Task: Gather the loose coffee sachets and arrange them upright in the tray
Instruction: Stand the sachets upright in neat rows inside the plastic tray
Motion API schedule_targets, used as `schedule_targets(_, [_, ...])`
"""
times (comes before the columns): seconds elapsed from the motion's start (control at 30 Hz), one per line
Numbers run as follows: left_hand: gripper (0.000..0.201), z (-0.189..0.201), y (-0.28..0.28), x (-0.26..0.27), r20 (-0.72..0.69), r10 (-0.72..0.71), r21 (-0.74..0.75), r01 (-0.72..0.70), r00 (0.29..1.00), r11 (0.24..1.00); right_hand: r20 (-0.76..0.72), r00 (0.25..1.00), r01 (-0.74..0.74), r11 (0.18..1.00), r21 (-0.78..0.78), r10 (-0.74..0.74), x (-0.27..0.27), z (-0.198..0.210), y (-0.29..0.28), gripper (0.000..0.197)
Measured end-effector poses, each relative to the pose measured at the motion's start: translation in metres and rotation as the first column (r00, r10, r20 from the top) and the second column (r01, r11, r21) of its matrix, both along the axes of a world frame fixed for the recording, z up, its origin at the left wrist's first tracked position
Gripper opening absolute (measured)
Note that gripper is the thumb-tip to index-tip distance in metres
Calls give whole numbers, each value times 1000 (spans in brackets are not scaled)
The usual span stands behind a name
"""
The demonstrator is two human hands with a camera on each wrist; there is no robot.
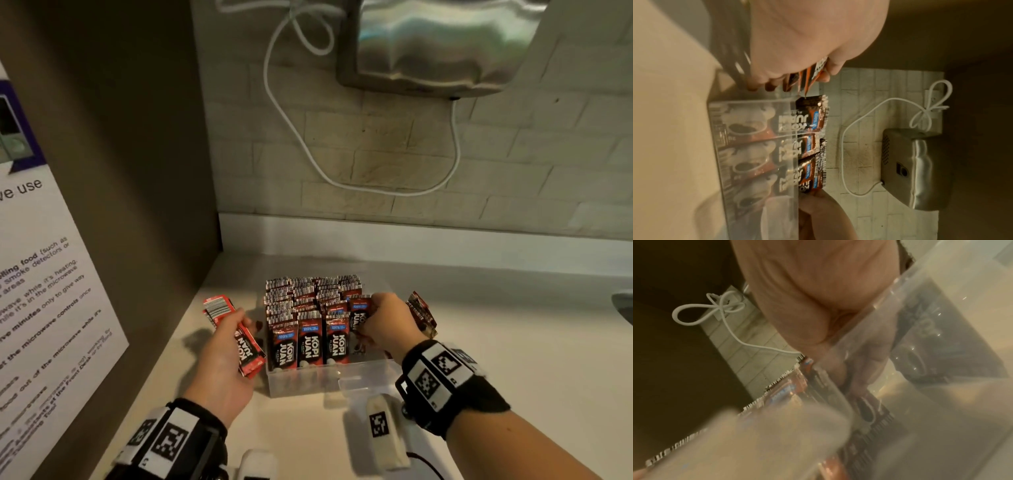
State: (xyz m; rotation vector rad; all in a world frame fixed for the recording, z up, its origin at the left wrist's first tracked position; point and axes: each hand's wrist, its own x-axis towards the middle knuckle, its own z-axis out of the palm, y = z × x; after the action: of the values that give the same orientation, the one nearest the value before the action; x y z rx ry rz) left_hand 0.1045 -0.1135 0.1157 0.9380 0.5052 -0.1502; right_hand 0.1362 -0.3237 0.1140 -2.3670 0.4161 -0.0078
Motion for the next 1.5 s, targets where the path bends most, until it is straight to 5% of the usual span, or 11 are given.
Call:
schedule_targets(0.87, [12, 6, 15, 7, -22, -12, 7, 12, 1000, 1000, 138, 988, 79, 997, -16, -76, -2, -12, 2, 27])
schedule_targets(1.07, [8, 27, 26, 12, 104, 52, -31, -49, 993, 998, 386, 920, 41, 995, 87, -72, -20, 17, 6, 34])
schedule_targets(1.27, [24, 50, 6, -11, 364, -341, 178, 295, 867, 939, 506, 862, -214, 885, 414, -29, -39, 61, 26, 18])
schedule_targets(1.4, [40, 46, -11, -21, 327, -588, 421, 442, 740, 792, 442, 896, -329, 740, 587, 48, -53, 72, 37, 22])
schedule_targets(1.5, [44, 41, -19, -24, 301, -619, 423, 480, 725, 768, 399, 907, -359, 742, 566, 134, -58, 70, 34, 14])
